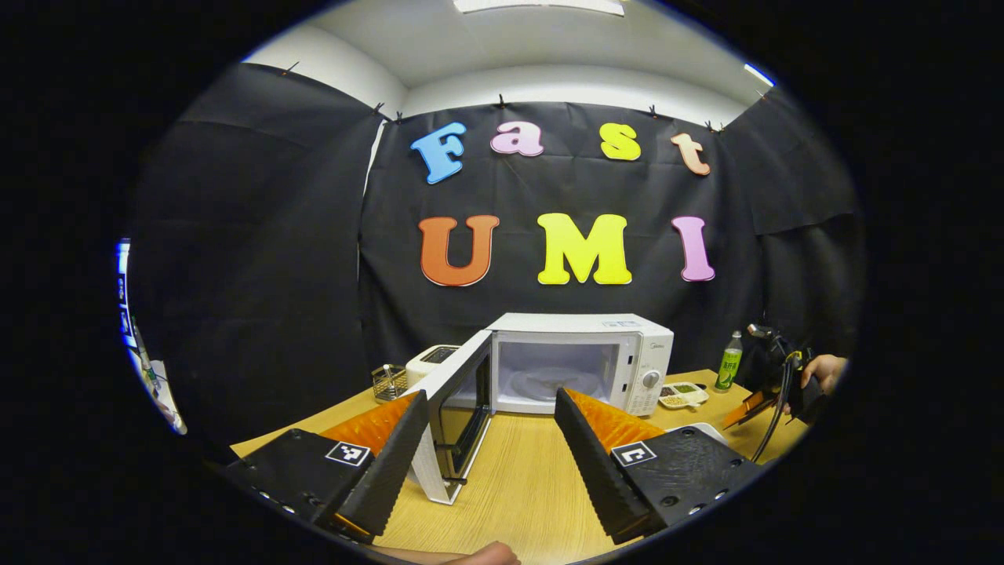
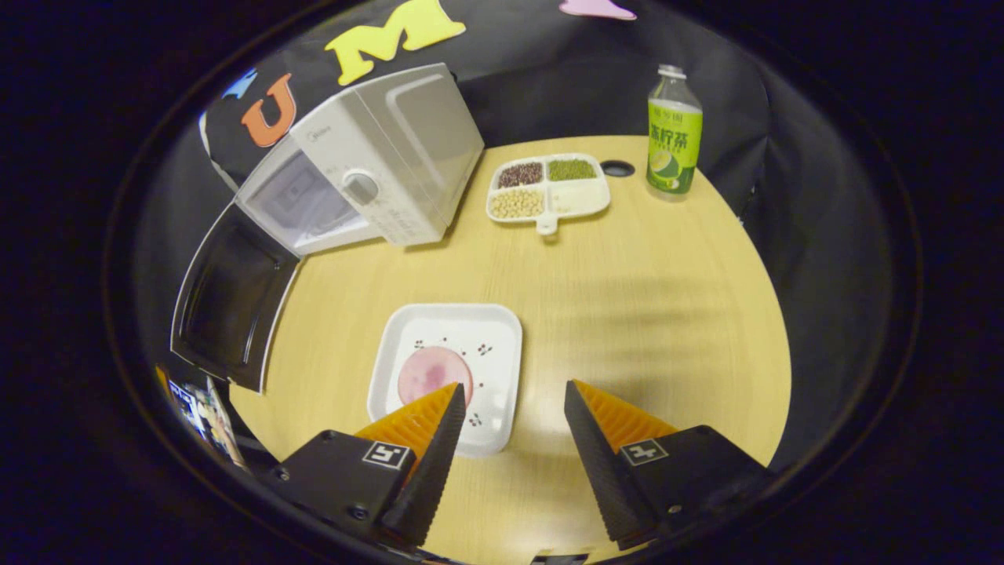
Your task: Open the microwave oven with the left hand, put the food in, and close the microwave oven.
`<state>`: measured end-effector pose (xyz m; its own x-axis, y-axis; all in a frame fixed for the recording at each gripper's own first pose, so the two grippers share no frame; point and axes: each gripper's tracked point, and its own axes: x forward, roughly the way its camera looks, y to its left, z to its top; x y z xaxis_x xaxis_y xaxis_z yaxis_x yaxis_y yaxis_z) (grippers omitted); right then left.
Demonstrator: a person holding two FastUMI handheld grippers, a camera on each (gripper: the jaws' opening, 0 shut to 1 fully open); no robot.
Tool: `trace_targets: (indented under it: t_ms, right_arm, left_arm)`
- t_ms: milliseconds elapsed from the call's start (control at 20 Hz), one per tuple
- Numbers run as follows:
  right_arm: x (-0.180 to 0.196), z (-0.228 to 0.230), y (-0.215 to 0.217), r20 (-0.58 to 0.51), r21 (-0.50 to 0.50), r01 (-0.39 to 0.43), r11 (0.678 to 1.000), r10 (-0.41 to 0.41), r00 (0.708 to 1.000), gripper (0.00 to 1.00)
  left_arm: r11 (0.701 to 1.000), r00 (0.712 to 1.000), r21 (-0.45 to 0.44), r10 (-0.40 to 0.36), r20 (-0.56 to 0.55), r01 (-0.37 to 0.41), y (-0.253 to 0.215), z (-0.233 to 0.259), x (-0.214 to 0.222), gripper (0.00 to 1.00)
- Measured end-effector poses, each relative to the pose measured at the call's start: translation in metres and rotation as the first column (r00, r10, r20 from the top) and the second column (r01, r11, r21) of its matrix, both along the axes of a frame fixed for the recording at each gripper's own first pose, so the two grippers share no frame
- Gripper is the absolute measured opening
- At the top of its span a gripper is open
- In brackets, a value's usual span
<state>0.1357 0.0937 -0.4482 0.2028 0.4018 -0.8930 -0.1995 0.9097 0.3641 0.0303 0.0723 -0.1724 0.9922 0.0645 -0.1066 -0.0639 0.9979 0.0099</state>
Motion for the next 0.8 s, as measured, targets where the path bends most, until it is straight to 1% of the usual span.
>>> trace_targets:
  t_ms: [50, 100, 150, 200, 250, 300, 350, 400, 450, 500, 550, 600, 650, 700, 750, 800]
  right_arm:
    - [0.0, -0.004, 0.005, -0.033, 0.019, -0.002, 1.0, 0.003, 0.999, 0.69]
    - [-0.003, -0.009, 0.01, -0.079, 0.035, -0.006, 0.999, 0.009, 0.997, 0.68]
    - [-0.004, -0.012, 0.014, -0.118, 0.052, -0.011, 0.999, 0.017, 0.993, 0.63]
    - [-0.006, -0.017, 0.016, -0.153, 0.061, -0.016, 0.998, 0.025, 0.988, 0.61]
    - [-0.007, -0.021, 0.017, -0.191, 0.059, -0.022, 0.998, 0.033, 0.981, 0.55]
    - [-0.01, -0.025, 0.019, -0.232, 0.062, -0.027, 0.998, 0.041, 0.972, 0.64]
    - [-0.011, -0.025, 0.023, -0.267, 0.085, -0.03, 0.996, 0.052, 0.962, 0.47]
    - [-0.011, -0.026, 0.025, -0.295, 0.101, -0.039, 0.994, 0.068, 0.953, 0.54]
    - [-0.015, -0.03, 0.025, -0.33, 0.114, -0.05, 0.992, 0.085, 0.94, 0.42]
    - [-0.012, -0.031, 0.029, -0.342, 0.149, -0.055, 0.987, 0.103, 0.934, 0.33]
    - [-0.013, -0.03, 0.028, -0.364, 0.179, -0.05, 0.983, 0.114, 0.924, 0.12]
    - [-0.011, -0.035, 0.028, -0.388, 0.195, -0.031, 0.98, 0.106, 0.916, 0.17]
    - [-0.009, -0.033, 0.027, -0.411, 0.222, -0.003, 0.975, 0.096, 0.907, 0.0]
    - [-0.01, -0.033, 0.027, -0.42, 0.247, 0.01, 0.969, 0.098, 0.902, 0.05]
    - [-0.011, -0.034, 0.027, -0.423, 0.268, 0.03, 0.963, 0.09, 0.902, 0.04]
    - [-0.011, -0.032, 0.028, -0.424, 0.28, 0.056, 0.958, 0.071, 0.903, 0.0]
  left_arm:
    - [1.0, 1.0, 0.007, 0.0, 0.007, 0.0, -0.003, 0.004, -0.001, 0.95]
    - [1.0, 1.0, 0.012, 0.0, 0.012, 0.0, -0.006, 0.007, -0.001, 0.95]
    - [1.0, 1.0, 0.013, 0.001, 0.014, -0.002, -0.006, 0.009, -0.002, 0.95]
    - [1.0, 1.0, 0.015, 0.004, 0.013, -0.004, -0.007, 0.009, -0.003, 0.95]
    - [1.0, 1.0, 0.018, 0.006, 0.013, -0.006, -0.007, 0.01, -0.003, 0.95]
    - [1.0, 1.0, 0.021, 0.009, 0.013, -0.009, -0.007, 0.011, -0.004, 0.95]
    - [1.0, 1.0, 0.026, 0.014, 0.013, -0.014, -0.006, 0.011, -0.006, 0.95]
    - [0.999, 1.0, 0.032, 0.018, 0.015, -0.019, -0.004, 0.011, -0.007, 0.95]
    - [0.999, 1.0, 0.039, 0.023, 0.015, -0.023, -0.004, 0.012, -0.009, 0.95]
    - [0.998, 0.999, 0.046, 0.031, 0.011, -0.031, -0.002, 0.011, -0.01, 0.95]
    - [0.998, 0.999, 0.051, 0.04, 0.006, -0.04, 0.001, 0.009, -0.012, 0.95]
    - [0.998, 0.999, 0.054, 0.046, 0.003, -0.046, 0.003, 0.01, -0.013, 0.95]
    - [0.997, 0.999, 0.054, 0.051, 0.0, -0.051, 0.005, 0.009, -0.015, 0.84]
    - [0.997, 0.999, 0.054, 0.054, -0.003, -0.053, 0.006, 0.01, -0.018, 0.84]
    - [0.997, 0.999, 0.054, 0.054, 0.0, -0.054, 0.005, 0.012, -0.02, 0.84]
    - [0.997, 0.998, 0.052, 0.056, 0.0, -0.056, 0.006, 0.013, -0.02, 0.84]
